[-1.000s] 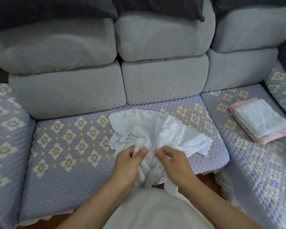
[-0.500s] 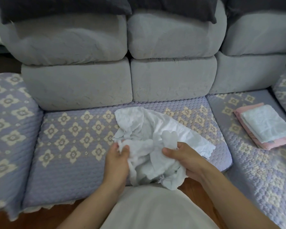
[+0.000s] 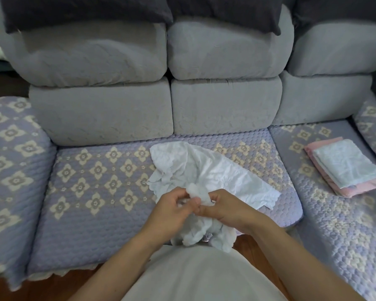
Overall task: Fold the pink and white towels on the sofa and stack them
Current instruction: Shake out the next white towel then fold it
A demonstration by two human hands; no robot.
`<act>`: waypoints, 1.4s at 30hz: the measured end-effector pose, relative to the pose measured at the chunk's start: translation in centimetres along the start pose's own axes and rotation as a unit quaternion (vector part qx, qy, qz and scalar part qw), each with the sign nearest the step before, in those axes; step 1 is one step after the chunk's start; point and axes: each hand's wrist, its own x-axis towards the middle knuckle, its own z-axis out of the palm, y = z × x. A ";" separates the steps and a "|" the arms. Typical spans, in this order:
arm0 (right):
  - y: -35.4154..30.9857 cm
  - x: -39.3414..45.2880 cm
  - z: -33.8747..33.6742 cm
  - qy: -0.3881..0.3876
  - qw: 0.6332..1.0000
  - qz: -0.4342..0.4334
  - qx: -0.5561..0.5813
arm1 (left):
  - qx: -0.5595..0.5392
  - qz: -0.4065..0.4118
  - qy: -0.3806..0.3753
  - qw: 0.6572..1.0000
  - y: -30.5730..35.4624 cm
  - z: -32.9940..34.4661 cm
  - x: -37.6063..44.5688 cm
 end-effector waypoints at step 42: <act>1.0 0.1 3.7 0.160 0.939 -0.179 -0.246 | -0.130 -0.068 0.077 0.986 0.5 -0.3 -2.3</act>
